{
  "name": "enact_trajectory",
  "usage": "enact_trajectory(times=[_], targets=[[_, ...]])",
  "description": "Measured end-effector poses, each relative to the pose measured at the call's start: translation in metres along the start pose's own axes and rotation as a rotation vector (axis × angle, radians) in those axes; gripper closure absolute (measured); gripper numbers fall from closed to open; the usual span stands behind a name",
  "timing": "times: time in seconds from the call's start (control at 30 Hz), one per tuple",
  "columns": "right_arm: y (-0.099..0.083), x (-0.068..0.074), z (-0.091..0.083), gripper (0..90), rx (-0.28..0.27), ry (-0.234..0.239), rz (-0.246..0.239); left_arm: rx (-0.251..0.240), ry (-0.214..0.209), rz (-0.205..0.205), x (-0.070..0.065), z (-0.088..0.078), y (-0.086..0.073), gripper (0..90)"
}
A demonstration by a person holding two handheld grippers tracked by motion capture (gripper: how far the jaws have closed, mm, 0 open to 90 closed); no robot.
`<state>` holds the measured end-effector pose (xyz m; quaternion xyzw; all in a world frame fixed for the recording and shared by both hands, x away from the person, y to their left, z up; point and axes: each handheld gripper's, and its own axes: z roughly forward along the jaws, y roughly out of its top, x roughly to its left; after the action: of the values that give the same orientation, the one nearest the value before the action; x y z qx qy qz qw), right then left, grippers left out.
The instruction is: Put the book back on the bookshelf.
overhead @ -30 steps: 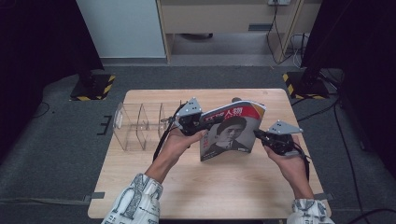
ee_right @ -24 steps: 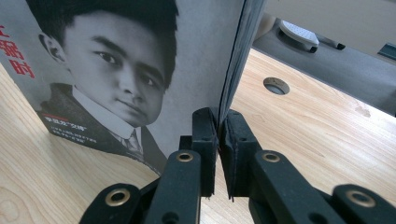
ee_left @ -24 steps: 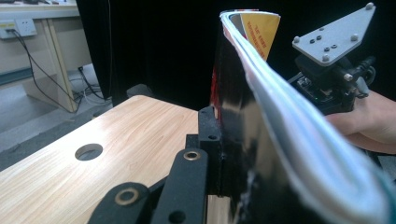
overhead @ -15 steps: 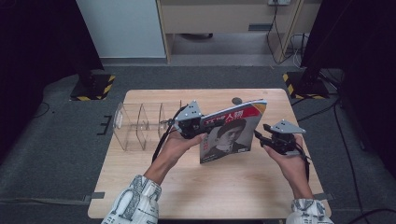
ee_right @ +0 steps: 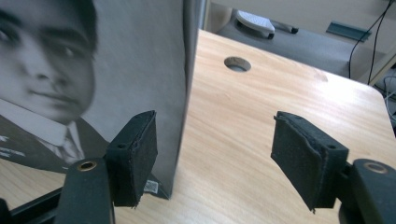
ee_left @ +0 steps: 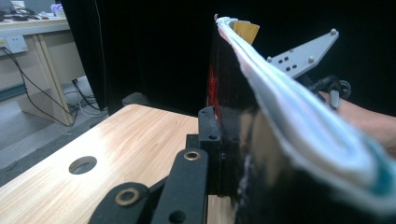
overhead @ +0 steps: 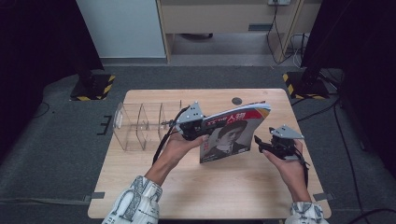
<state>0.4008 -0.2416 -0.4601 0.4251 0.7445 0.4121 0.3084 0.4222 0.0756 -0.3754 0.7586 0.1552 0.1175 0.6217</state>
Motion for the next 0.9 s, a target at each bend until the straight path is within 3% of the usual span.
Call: enact_trajectory(times=[0.33,0.9], targets=[[-0.020,-0.006,0.007,29.5,0.087,-0.025,0.042,-0.002,0.002,-0.022,-0.001,-0.009,0.007,86.3],[-0.030,-0.004,0.016,28.2,0.142,-0.028,0.043,0.024,0.020,-0.035,-0.005,-0.031,0.013,86.3]])
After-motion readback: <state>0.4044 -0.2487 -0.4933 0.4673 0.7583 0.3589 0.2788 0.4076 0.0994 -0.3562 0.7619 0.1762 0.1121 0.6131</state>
